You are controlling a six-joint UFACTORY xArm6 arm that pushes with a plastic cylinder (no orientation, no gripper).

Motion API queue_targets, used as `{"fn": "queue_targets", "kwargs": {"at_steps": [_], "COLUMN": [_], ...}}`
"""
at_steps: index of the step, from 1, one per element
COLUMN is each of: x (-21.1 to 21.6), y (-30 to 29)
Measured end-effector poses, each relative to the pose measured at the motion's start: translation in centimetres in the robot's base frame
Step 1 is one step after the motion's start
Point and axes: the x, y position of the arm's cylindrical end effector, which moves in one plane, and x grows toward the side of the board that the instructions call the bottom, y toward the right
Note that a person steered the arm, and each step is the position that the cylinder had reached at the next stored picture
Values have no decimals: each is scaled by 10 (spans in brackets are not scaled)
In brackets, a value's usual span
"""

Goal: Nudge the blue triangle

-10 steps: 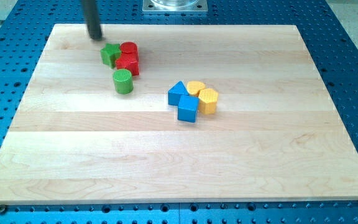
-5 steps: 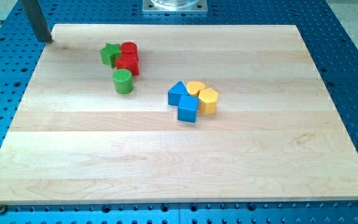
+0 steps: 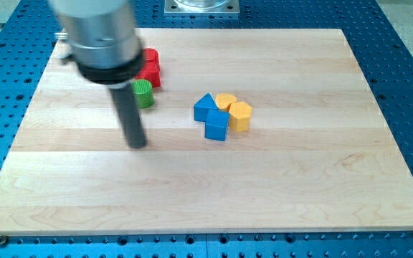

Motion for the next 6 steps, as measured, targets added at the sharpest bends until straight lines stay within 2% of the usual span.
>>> {"fn": "queue_targets", "kwargs": {"at_steps": [1,2,4,6], "x": [0,-23,-59,-71], "y": [30,73,47,21]}}
